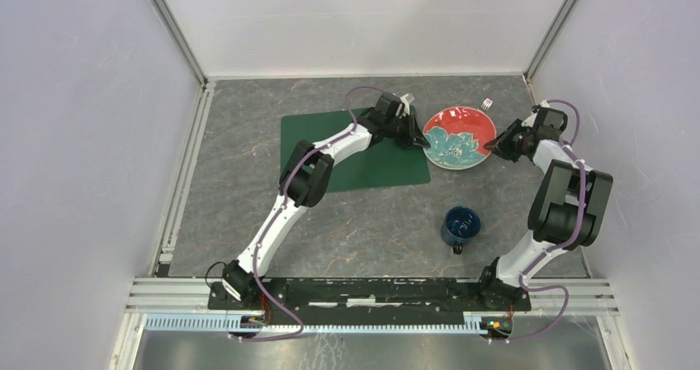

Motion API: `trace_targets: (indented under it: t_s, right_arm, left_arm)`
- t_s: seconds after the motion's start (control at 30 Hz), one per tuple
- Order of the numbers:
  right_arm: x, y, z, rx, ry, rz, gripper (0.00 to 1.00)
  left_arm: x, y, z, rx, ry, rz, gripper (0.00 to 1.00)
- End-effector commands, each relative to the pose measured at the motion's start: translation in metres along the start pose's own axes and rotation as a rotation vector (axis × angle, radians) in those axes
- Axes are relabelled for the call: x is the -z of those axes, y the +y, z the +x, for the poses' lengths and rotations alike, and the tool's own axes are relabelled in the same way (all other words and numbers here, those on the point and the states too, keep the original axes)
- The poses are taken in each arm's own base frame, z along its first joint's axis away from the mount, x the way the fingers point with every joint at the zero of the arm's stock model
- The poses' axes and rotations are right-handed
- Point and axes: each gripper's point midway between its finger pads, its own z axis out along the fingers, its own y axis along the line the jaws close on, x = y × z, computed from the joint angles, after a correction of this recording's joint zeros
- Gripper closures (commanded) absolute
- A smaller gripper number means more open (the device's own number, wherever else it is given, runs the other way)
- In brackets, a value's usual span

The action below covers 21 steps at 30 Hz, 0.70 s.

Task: Set the dinner table for one person
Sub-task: Pick up the plate at the center of the board.

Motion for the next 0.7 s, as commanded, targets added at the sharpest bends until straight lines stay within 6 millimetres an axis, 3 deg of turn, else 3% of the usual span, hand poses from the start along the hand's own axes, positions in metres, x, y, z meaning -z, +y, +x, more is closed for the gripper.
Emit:
trace_targets:
  t_s: [0.0, 0.2, 0.67]
  right_arm:
    - [-0.003, 0.076, 0.005, 0.093, 0.046, -0.233, 1.00]
    - [-0.006, 0.071, 0.020, 0.088, 0.060, -0.210, 1.00]
    - [-0.010, 0.072, 0.012, 0.105, 0.052, -0.200, 1.00]
  left_arm:
    - [0.013, -0.055, -0.005, -0.220, -0.023, 0.052, 0.98]
    - [0.018, -0.056, -0.007, -0.221, -0.028, 0.049, 0.98]
    - [0.019, -0.070, -0.022, -0.224, -0.069, 0.079, 0.98]
